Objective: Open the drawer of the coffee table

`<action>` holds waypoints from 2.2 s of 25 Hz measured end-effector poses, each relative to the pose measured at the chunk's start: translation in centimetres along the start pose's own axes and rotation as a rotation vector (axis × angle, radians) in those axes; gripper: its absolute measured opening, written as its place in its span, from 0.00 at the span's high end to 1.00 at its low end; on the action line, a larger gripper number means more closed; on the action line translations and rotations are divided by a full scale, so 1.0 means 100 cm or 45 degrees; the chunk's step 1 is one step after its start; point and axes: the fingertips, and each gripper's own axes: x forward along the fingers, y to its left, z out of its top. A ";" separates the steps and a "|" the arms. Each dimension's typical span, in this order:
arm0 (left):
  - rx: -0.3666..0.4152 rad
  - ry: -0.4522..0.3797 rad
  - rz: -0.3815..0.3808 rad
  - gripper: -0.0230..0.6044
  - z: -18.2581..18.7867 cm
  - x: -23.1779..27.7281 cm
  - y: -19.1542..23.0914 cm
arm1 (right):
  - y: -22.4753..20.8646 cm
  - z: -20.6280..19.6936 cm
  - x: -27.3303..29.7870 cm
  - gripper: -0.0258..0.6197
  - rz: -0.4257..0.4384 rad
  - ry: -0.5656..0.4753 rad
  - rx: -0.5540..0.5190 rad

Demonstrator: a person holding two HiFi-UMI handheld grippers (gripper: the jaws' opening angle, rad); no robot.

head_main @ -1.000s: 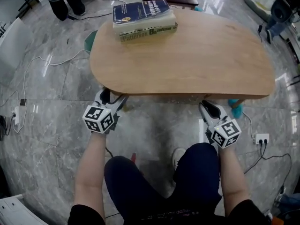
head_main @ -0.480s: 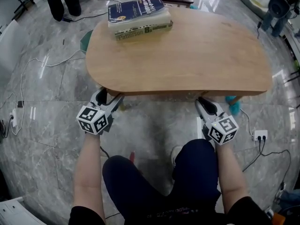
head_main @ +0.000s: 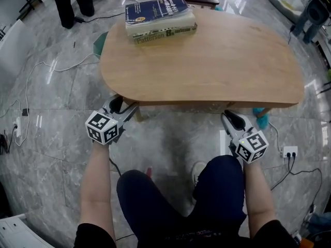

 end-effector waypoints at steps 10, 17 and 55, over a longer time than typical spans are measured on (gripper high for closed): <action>-0.015 0.055 -0.152 0.67 0.000 0.000 0.003 | 0.012 0.004 0.015 0.88 0.041 0.009 -0.023; 0.002 0.077 -0.300 0.70 -0.010 -0.025 -0.025 | 0.020 0.007 0.005 0.88 0.055 0.003 -0.065; -0.015 0.047 -0.127 0.68 -0.033 -0.087 -0.098 | 0.019 -0.024 -0.061 0.64 -0.019 0.076 -0.024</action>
